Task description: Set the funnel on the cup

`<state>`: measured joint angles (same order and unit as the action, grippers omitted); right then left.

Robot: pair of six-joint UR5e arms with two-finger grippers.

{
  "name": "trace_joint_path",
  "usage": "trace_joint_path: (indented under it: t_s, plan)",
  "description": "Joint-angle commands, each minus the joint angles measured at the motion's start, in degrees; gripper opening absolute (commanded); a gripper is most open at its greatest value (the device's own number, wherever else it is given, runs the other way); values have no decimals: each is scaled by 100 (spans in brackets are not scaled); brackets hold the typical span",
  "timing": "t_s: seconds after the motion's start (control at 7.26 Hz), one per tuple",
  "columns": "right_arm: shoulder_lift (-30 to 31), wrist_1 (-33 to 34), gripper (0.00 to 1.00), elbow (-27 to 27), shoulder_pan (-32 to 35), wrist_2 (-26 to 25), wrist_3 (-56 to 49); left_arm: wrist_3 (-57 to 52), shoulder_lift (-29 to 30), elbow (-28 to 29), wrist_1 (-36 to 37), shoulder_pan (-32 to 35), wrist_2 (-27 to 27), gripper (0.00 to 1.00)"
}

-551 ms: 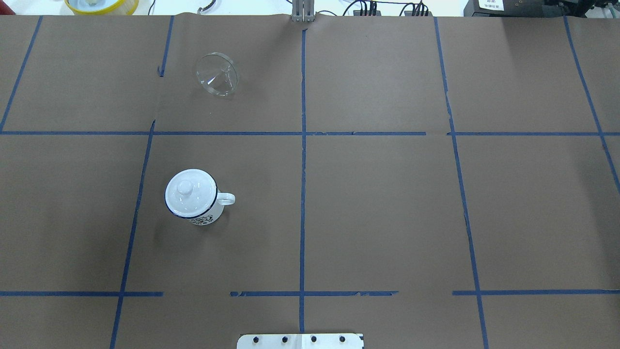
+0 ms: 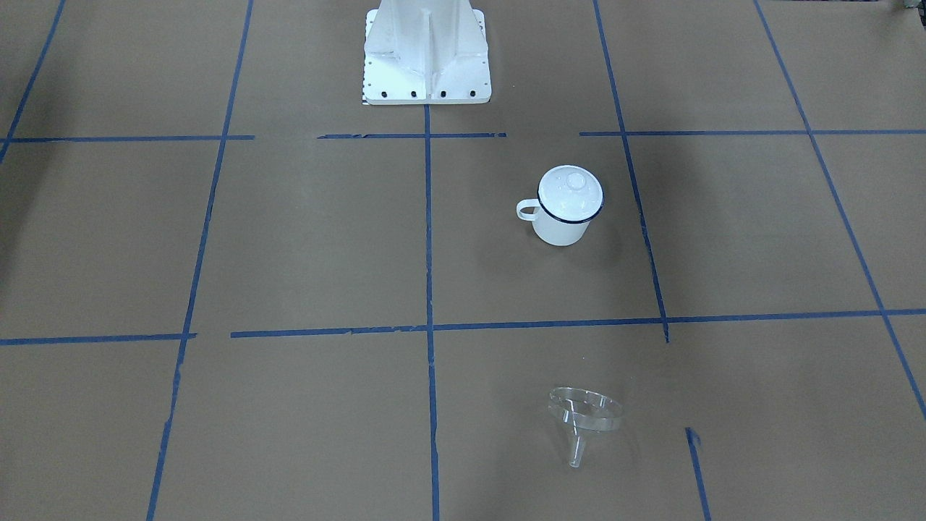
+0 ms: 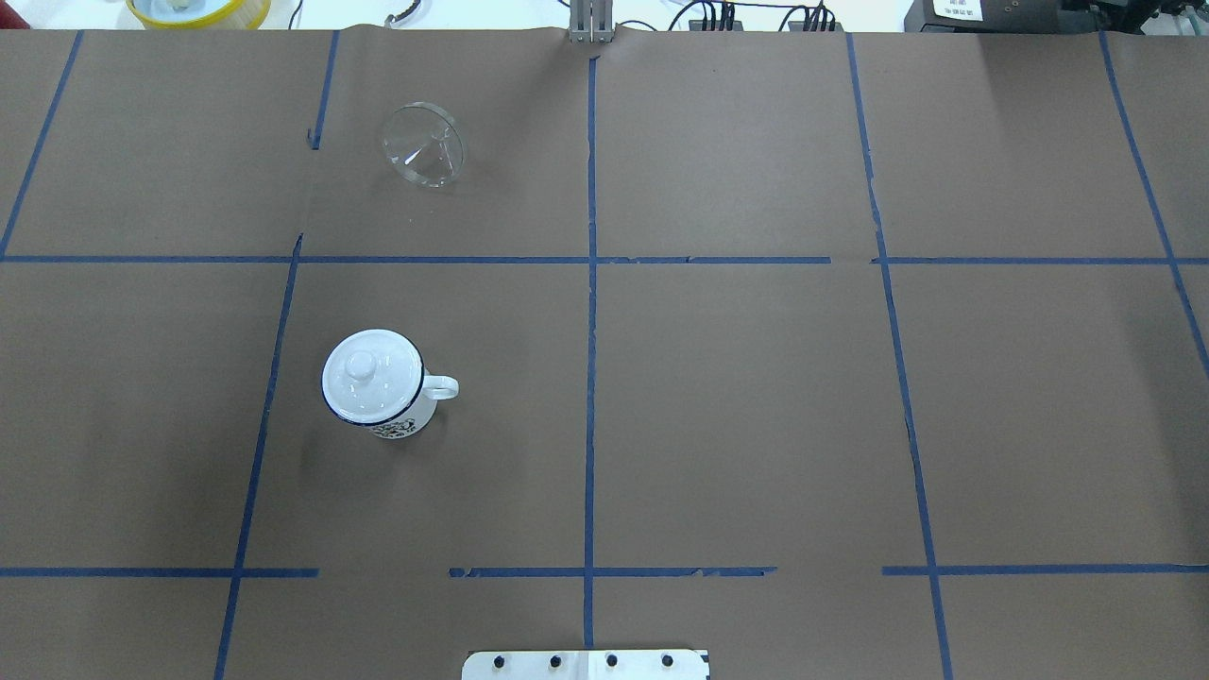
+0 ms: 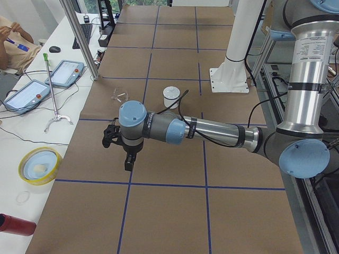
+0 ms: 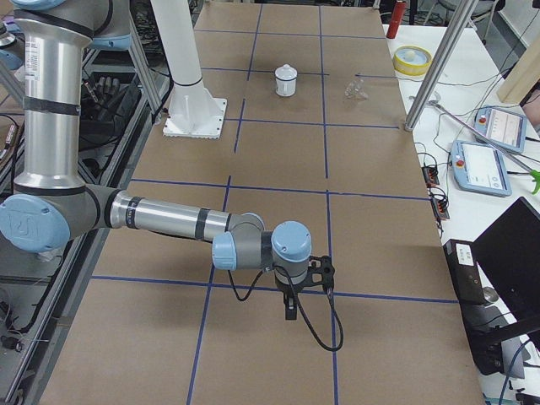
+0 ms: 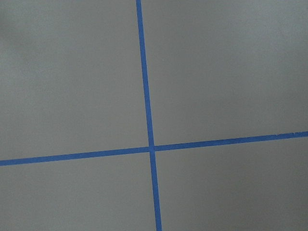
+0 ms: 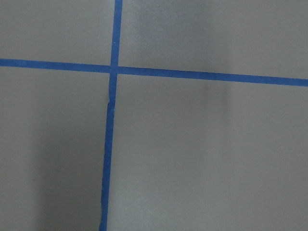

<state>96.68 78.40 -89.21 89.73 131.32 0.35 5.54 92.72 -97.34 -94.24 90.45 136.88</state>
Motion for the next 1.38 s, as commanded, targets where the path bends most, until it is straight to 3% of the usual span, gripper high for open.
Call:
trace_joint_path:
  t_s: [0.0, 0.14, 0.41, 0.55, 0.69, 0.83, 0.96, 1.1, 1.24]
  plan:
    - [0, 0, 100, 0, 0, 7, 0, 1581, 18, -501, -486, -698, 261, 100]
    - [0, 0, 100, 0, 0, -1, 0, 2661, 36, -879, -751, -1208, 199, 100]
    - [0, 0, 100, 0, 0, -1, 0, 4492, 123, -1618, -780, -2403, -432, 100]
    - [0, 0, 100, 0, 0, -2, 0, 5414, 480, -1717, -719, -2740, -443, 100]
    - [0, 0, 100, 0, 0, -2, 9, 6589, 937, -1692, -718, -3369, -930, 100]
    - [0, 0, 100, 0, 0, -2, 0, 7436, 1359, -1657, -501, -4037, -1770, 100]
    - [0, 0, 100, 0, 0, -2, 0, 7610, 1920, -1648, 371, -4366, -2179, 100]
    - [0, 0, 100, -9, 0, 7, 0, 7620, 2152, -1709, 980, -4560, -2200, 94]
    - [0, 0, 100, 0, 0, -1, 0, 7733, 2232, -1735, 1021, -4728, -2209, 93]
